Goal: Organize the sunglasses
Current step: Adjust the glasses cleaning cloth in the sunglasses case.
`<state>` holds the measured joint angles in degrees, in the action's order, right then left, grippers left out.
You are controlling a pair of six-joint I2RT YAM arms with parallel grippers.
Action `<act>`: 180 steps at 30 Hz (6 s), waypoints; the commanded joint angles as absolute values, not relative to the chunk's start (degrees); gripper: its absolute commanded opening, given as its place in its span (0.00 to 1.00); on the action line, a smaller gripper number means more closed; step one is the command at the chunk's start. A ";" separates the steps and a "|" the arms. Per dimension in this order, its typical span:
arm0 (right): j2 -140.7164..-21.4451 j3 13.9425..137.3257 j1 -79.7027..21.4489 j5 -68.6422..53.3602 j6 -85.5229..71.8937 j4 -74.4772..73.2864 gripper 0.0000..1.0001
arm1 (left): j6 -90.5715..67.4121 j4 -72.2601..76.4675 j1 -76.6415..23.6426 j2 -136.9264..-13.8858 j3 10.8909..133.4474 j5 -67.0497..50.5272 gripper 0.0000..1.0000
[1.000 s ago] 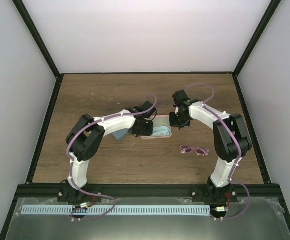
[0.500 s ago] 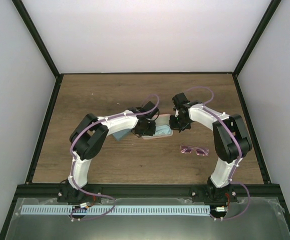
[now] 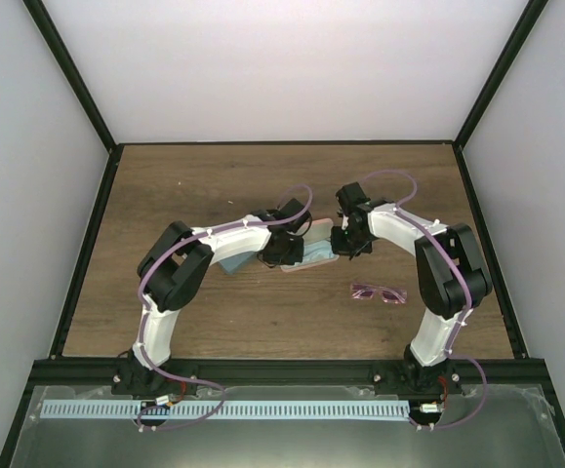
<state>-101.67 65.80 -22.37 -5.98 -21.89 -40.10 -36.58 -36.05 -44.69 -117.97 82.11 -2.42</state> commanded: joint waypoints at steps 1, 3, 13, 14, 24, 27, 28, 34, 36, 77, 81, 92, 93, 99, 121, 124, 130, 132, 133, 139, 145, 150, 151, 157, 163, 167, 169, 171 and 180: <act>-99.94 65.14 -22.70 -6.22 -21.72 -39.56 0.03 | -35.99 -38.23 -45.18 -119.91 82.05 -1.64 0.04; -99.88 64.72 -22.70 -6.31 -21.81 -39.51 0.03 | -35.79 -38.51 -45.15 -119.20 82.45 -1.00 0.04; -98.92 61.09 -23.47 -8.76 -22.26 -37.94 0.03 | -34.80 -40.87 -45.15 -117.52 82.37 2.71 0.04; -98.41 61.02 -23.74 -8.60 -22.45 -37.97 0.03 | -34.74 -40.87 -45.13 -117.26 82.40 2.66 0.04; -96.58 61.04 -23.92 -8.02 -23.14 -38.00 0.03 | -36.82 -42.87 -45.72 -114.72 85.67 1.39 0.20; -97.04 60.44 -23.92 -8.30 -23.27 -37.39 0.03 | -37.79 -43.29 -46.60 -113.70 86.28 2.09 0.20; -97.21 60.27 -23.89 -8.34 -23.36 -37.09 0.03 | -37.95 -43.20 -46.93 -113.40 86.30 2.11 0.20; -98.39 58.91 -23.91 -9.07 -23.74 -35.57 0.03 | -38.59 -39.49 -47.55 -112.57 86.96 0.24 0.10; -98.33 58.36 -23.91 -9.53 -23.91 -35.20 0.02 | -38.54 -37.03 -47.43 -113.61 87.31 -2.41 0.09; -96.80 56.19 -23.93 -12.38 -24.17 -33.02 0.02 | -36.65 -39.20 -45.58 -119.61 86.66 0.64 0.08; -94.55 56.51 -23.93 -12.96 -24.46 -33.11 0.02 | -36.52 -39.31 -45.70 -118.47 88.88 -1.13 0.17; -91.88 55.85 -23.91 -17.22 -27.46 -29.93 0.22 | -33.74 -43.99 -45.21 -114.87 90.18 4.90 0.31; -92.38 56.05 -23.91 -17.45 -27.50 -29.52 0.24 | -33.48 -44.26 -44.99 -114.73 89.79 5.73 0.31; -96.04 59.50 -23.93 -17.05 -27.28 -28.83 0.30 | -32.31 -43.13 -42.97 -114.29 86.44 6.57 0.31; -100.17 62.05 -23.94 -18.31 -26.74 -28.79 0.25 | -32.87 -40.71 -42.98 -121.65 87.44 3.63 0.26; -100.15 61.97 -24.00 -18.37 -26.81 -28.73 0.25 | -32.87 -40.61 -42.95 -122.27 87.04 3.91 0.25; -99.85 61.83 -24.09 -18.08 -26.81 -29.05 0.24 | -32.17 -40.89 -43.76 -123.67 86.35 4.05 0.10; -99.84 61.72 -24.14 -17.97 -26.85 -29.13 0.25 | -32.19 -41.29 -43.93 -124.09 86.27 4.27 0.05; -99.79 61.66 -24.10 -18.01 -26.81 -29.15 0.25 | -32.37 -41.32 -43.98 -124.18 86.12 4.33 0.04; -100.09 61.44 -24.13 -18.19 -26.74 -28.95 0.24 | -32.34 -41.09 -43.99 -123.33 85.56 4.63 0.04; -100.16 61.01 -24.30 -18.05 -26.86 -28.74 0.24 | -32.08 -41.55 -43.93 -120.55 87.92 4.57 0.04; -100.27 60.69 -24.35 -18.05 -26.85 -28.53 0.24 | -31.66 -43.67 -43.88 -120.44 89.85 6.57 0.04; -100.28 60.65 -24.35 -18.09 -26.86 -28.49 0.24 | -31.60 -43.88 -43.88 -120.37 89.78 6.94 0.04; -100.56 60.39 -24.35 -18.08 -26.57 -28.47 0.24 | -31.73 -44.19 -43.92 -119.21 89.56 7.68 0.04; -100.89 60.38 -24.39 -18.06 -26.46 -28.36 0.24 | -31.67 -44.91 -43.92 -119.08 89.41 8.97 0.04; -101.02 60.51 -24.35 -18.10 -26.38 -28.30 0.24 | -31.64 -45.16 -43.79 -119.03 89.38 9.77 0.04; -101.12 60.63 -24.35 -18.19 -26.42 -28.32 0.24 | -31.64 -45.27 -43.75 -119.34 89.36 10.10 0.04; -101.22 60.64 -24.30 -18.21 -26.32 -28.29 0.24 | -31.57 -45.26 -43.71 -119.67 89.26 10.36 0.04; -101.64 60.90 -24.35 -18.23 -26.16 -28.28 0.24 | -31.20 -45.76 -43.67 -120.42 89.43 11.42 0.04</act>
